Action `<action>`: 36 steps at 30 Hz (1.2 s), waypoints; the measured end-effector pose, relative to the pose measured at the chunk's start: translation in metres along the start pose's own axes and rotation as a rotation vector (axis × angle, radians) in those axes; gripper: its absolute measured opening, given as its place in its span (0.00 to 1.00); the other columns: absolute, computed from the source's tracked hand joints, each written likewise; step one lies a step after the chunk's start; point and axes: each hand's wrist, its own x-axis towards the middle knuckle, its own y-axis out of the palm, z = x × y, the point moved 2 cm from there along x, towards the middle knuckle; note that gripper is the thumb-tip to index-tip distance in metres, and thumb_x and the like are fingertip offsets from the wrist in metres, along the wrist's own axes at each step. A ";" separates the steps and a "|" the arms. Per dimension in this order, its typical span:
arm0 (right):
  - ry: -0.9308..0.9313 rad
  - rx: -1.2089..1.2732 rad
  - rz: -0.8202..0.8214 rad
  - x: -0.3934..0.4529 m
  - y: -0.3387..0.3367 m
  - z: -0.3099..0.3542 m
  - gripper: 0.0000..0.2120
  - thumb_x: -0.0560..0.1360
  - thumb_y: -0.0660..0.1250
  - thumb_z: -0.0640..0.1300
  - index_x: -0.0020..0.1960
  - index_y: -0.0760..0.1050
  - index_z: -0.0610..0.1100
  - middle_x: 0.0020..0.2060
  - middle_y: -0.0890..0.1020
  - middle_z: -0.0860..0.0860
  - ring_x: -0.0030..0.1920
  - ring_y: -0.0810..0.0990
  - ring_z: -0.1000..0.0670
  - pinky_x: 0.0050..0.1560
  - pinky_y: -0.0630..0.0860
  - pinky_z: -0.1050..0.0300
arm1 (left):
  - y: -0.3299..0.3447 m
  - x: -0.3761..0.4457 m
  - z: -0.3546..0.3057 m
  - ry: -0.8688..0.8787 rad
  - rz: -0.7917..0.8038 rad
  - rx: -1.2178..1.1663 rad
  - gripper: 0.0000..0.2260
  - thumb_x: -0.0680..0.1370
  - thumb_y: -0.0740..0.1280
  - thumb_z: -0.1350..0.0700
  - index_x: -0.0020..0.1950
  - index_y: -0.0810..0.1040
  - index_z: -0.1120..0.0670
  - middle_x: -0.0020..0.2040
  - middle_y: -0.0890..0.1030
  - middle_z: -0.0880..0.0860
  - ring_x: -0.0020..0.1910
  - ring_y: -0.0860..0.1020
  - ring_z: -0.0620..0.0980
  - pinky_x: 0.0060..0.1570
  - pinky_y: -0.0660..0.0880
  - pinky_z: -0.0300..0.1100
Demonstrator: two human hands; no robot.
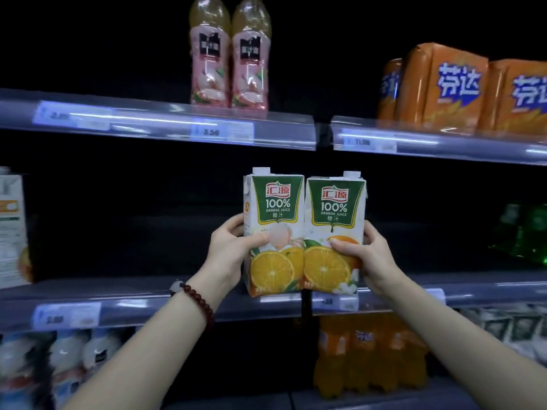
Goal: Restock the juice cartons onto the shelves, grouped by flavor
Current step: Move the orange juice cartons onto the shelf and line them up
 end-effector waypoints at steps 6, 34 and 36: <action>0.023 0.012 -0.038 -0.009 -0.045 0.006 0.28 0.56 0.79 0.37 0.53 0.76 0.48 0.45 0.86 0.48 0.42 0.86 0.46 0.35 0.81 0.53 | 0.043 -0.004 0.011 -0.048 0.051 -0.007 0.16 0.69 0.70 0.74 0.51 0.79 0.57 0.38 0.85 0.51 0.31 0.83 0.44 0.25 0.75 0.35; 0.080 0.040 -0.026 0.027 -0.284 0.030 0.31 0.54 0.80 0.36 0.53 0.75 0.49 0.46 0.85 0.46 0.42 0.86 0.43 0.36 0.81 0.50 | 0.276 0.004 0.086 -0.081 0.009 -0.009 0.16 0.69 0.73 0.69 0.54 0.79 0.57 0.45 0.85 0.55 0.35 0.85 0.48 0.26 0.77 0.37; 0.079 0.038 -0.030 0.025 -0.298 0.033 0.29 0.56 0.79 0.38 0.53 0.75 0.50 0.45 0.86 0.47 0.41 0.86 0.45 0.35 0.81 0.51 | 0.289 0.002 0.089 -0.076 0.009 0.021 0.15 0.69 0.73 0.69 0.52 0.79 0.55 0.42 0.85 0.51 0.34 0.84 0.46 0.28 0.76 0.39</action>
